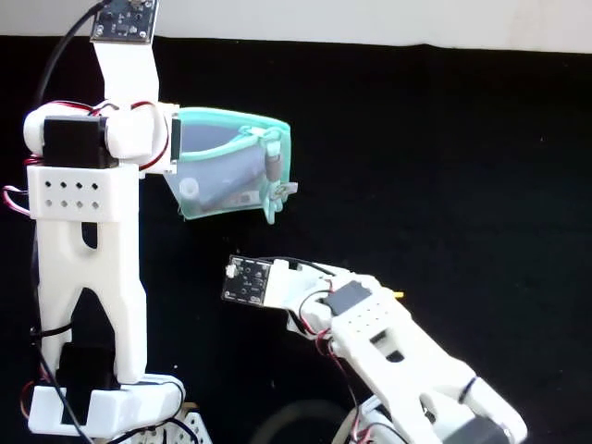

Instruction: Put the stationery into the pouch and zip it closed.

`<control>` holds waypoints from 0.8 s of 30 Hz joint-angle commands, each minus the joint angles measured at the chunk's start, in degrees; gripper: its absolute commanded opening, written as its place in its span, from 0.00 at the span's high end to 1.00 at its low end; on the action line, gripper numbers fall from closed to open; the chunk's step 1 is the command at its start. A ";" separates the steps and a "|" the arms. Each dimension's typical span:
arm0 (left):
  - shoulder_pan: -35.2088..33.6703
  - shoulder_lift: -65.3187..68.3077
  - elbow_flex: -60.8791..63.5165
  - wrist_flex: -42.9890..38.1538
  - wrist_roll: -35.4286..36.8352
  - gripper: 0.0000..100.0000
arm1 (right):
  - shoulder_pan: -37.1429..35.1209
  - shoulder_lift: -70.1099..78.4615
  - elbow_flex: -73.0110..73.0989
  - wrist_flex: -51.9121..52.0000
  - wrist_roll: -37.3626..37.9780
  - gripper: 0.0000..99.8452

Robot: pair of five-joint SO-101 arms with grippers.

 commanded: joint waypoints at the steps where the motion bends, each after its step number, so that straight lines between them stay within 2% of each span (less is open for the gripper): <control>1: -0.13 1.89 1.10 0.18 -0.35 0.99 | -0.57 3.47 -0.75 -2.68 0.97 0.86; 9: -0.13 1.89 1.10 0.09 -0.35 0.99 | -0.57 7.52 -0.75 -6.64 0.97 0.87; 14: -0.13 1.89 1.10 0.09 -0.35 0.99 | -0.57 7.60 -0.84 -6.64 0.88 1.00; 22: -0.13 1.89 1.10 0.09 -0.35 0.99 | -0.22 7.25 -0.84 -6.64 0.44 0.99; 24: -0.13 1.89 1.10 0.09 -0.35 0.99 | 0.84 7.25 -2.15 -6.37 -1.85 0.99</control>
